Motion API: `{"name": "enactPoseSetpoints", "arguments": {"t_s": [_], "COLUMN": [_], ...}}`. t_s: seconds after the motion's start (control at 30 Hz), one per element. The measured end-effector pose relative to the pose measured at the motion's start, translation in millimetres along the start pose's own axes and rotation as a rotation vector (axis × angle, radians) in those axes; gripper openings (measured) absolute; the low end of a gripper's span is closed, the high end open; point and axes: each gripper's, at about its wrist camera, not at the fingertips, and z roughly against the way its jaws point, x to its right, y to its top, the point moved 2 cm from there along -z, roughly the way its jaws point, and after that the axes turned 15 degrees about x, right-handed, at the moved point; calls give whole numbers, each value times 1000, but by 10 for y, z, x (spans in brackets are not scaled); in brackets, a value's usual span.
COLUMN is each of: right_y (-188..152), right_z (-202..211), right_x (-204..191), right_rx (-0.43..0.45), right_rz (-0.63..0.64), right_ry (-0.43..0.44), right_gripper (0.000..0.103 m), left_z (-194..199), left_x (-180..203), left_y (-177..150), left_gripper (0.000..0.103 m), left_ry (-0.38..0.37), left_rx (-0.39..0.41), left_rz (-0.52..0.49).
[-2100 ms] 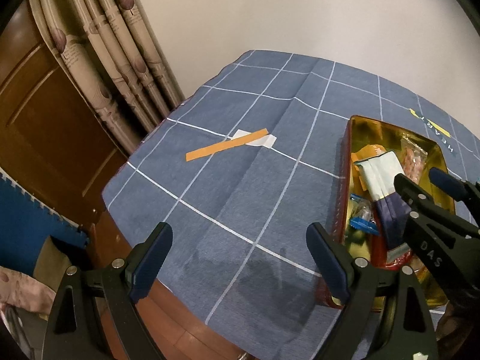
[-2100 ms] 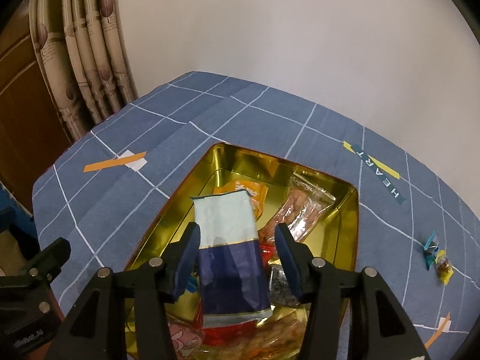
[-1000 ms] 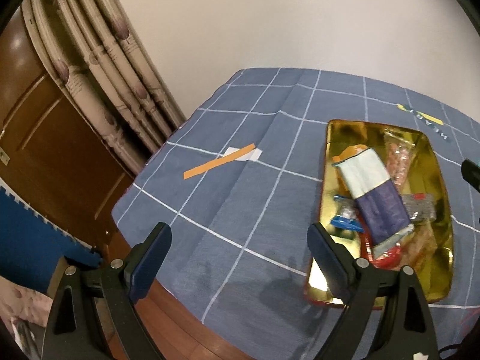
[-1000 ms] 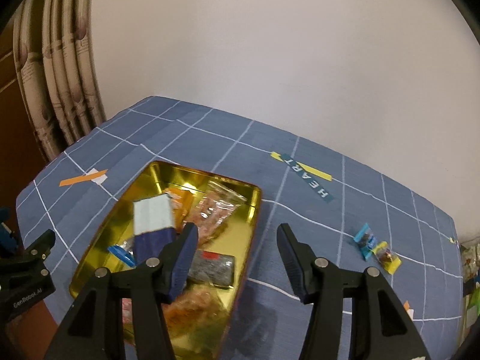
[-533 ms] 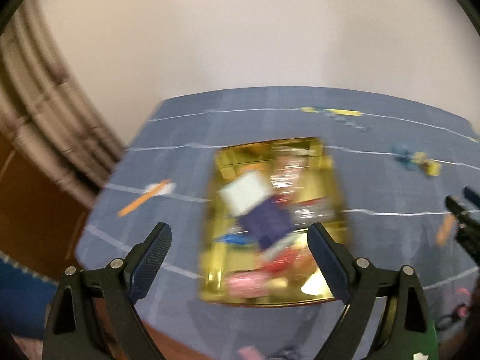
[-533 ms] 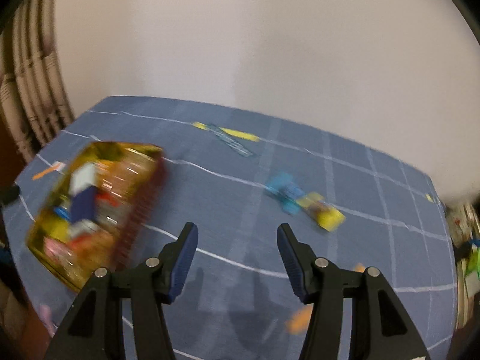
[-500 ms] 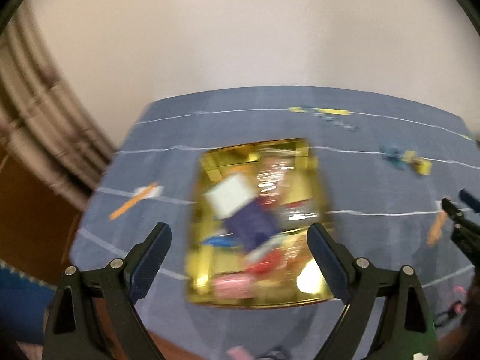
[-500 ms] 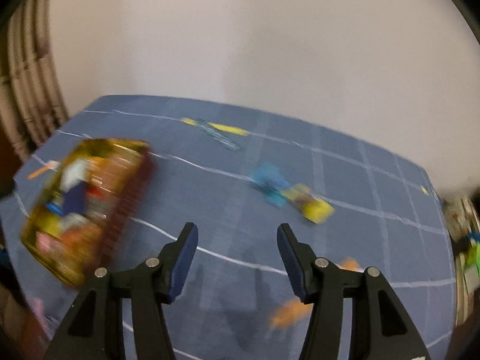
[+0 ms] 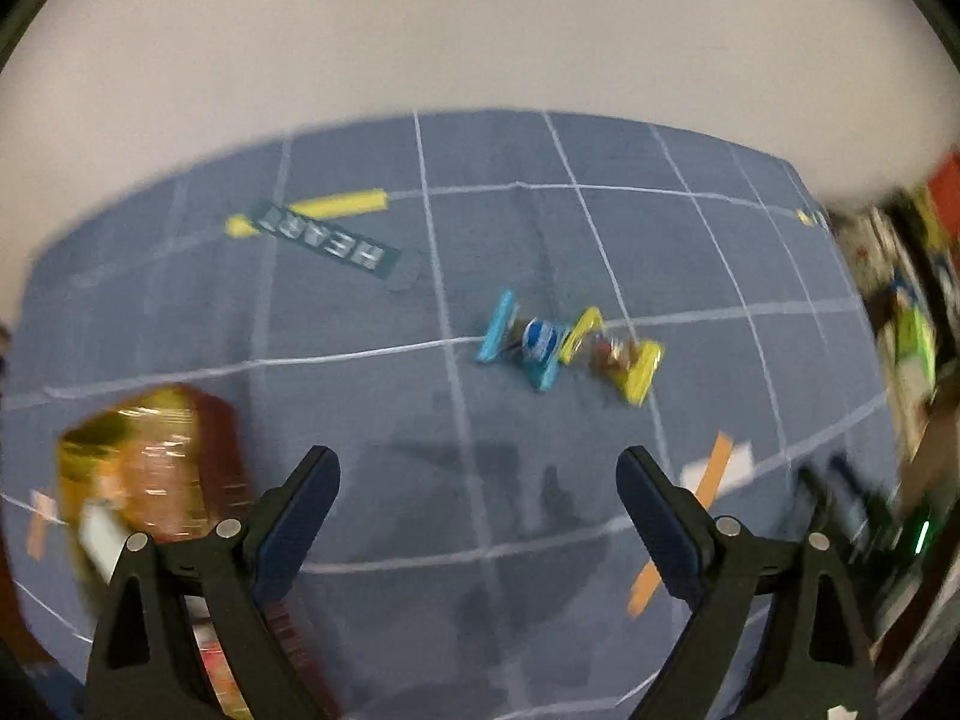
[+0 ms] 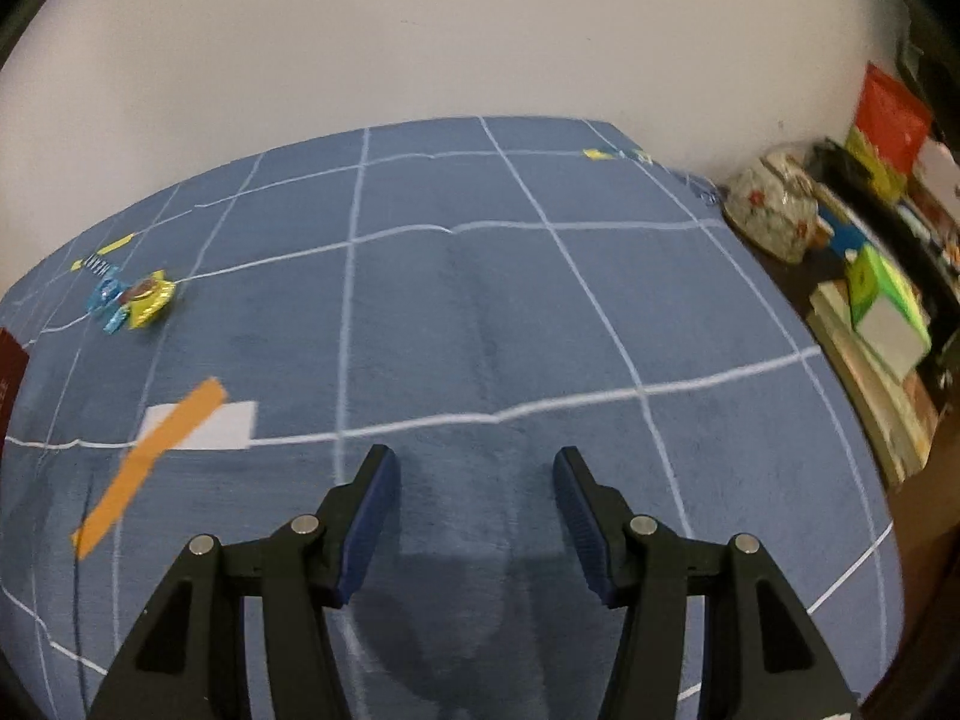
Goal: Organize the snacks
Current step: 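Reach the left gripper to the blue candy packet and grasp it, then carry the blue candy toward the tin with the left gripper while the right gripper grasps the yellow candy packet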
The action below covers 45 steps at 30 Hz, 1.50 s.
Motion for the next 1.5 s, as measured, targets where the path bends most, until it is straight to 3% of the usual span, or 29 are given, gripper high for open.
{"name": "enactPoseSetpoints", "arguments": {"t_s": [0.1,0.17,0.3,0.53,0.7,0.73,0.77,0.8,0.9,1.0,1.17,1.37,1.5], "right_y": [-42,-36,-28,-31,-36,-39,-39,-39,-39,-41,-42,-41,-4], "right_z": [10,1,-3,2,5,-1,-3,-3,2,-1,-1,3,74], "right_x": [-22,-32,-22,-42,-74,-87,-94,-95,-96,-98,-98,-84,-143], "right_rx": [41,42,41,40,40,38,37,37,37,36,36,37,77], "right_rz": [19,17,11,13,27,33,36,37,35,39,39,34,14], "right_ry": [7,23,43,59,61,61,61,61,64,63,62,55,171], "right_gripper": [60,65,70,73,79,79,79,80,80,80,80,80,80], "left_z": [-357,-521,-780,-1002,-1022,-1017,-997,-981,-1000,-905,-331,154,361], "left_x": [1,-11,-37,-14,-33,-44,-57,-76,-127,-169,-299,-452,-464], "left_y": [92,104,126,163,225,224,218,214,202,120,-90,-397,-548], "left_gripper": [84,70,70,70,67,65,42,34,33,32,32,33,33], "left_ry": [-5,-4,-1,-10,-2,-2,4,22,-6,11,15,-35,-43], "left_rx": [-57,-87,-125,-146,-117,-109,-92,-88,-100,-92,12,28,42], "left_rz": [112,160,266,359,424,440,449,437,423,376,330,350,346]}}
